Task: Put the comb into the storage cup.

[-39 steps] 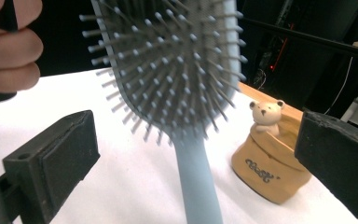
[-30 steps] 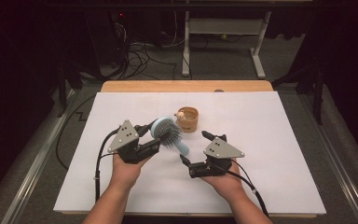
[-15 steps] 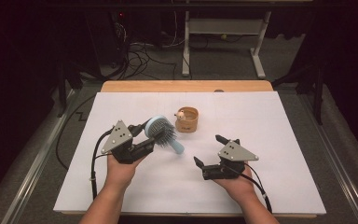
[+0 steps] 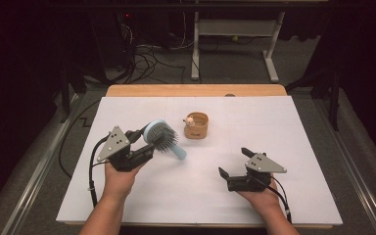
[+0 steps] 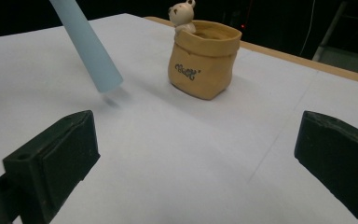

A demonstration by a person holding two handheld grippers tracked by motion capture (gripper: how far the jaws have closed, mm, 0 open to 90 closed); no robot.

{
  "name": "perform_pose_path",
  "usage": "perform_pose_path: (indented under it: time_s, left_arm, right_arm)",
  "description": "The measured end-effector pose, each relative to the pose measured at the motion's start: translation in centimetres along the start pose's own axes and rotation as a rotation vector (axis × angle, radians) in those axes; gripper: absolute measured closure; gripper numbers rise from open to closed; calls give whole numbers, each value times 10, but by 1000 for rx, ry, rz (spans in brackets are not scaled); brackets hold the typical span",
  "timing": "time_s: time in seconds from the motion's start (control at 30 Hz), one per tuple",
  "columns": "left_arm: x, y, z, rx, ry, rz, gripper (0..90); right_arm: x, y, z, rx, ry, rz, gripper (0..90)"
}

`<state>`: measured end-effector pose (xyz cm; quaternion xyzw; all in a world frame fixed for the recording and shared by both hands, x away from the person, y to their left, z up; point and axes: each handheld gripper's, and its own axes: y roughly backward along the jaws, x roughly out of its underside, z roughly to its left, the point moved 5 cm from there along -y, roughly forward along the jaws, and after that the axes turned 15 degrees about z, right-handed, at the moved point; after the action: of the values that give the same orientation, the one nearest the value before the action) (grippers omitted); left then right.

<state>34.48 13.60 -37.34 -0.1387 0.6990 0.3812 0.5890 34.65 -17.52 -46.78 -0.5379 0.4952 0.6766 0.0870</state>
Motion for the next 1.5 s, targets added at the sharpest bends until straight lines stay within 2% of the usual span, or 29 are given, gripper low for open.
perform_pose_path:
  time_s: [0.17,0.37,0.57,0.73,0.97,1.33,1.5]
  left_arm:
    - [2,3,4,-11,7,2,558]
    - [4,6,7,-34,-4,17,558]
    - [4,8,8,-30,0,10,558]
    - [3,10,8,-24,1,6,558]
    - [4,9,9,-28,7,10,557]
    - [3,8,6,-30,4,13,557]
    - [3,7,4,-26,5,0,557]
  right_arm:
    - [8,5,-7,13,-20,3,1]
    - [16,11,-15,27,-43,0,1]
    - [24,19,-26,45,-80,-7,1]
    - [29,25,-31,58,-88,-19,1]
    - [34,33,-36,61,-117,-33,1]
    - [34,37,-39,67,-122,-59,1]
    - [33,36,-39,65,-117,-61,1]
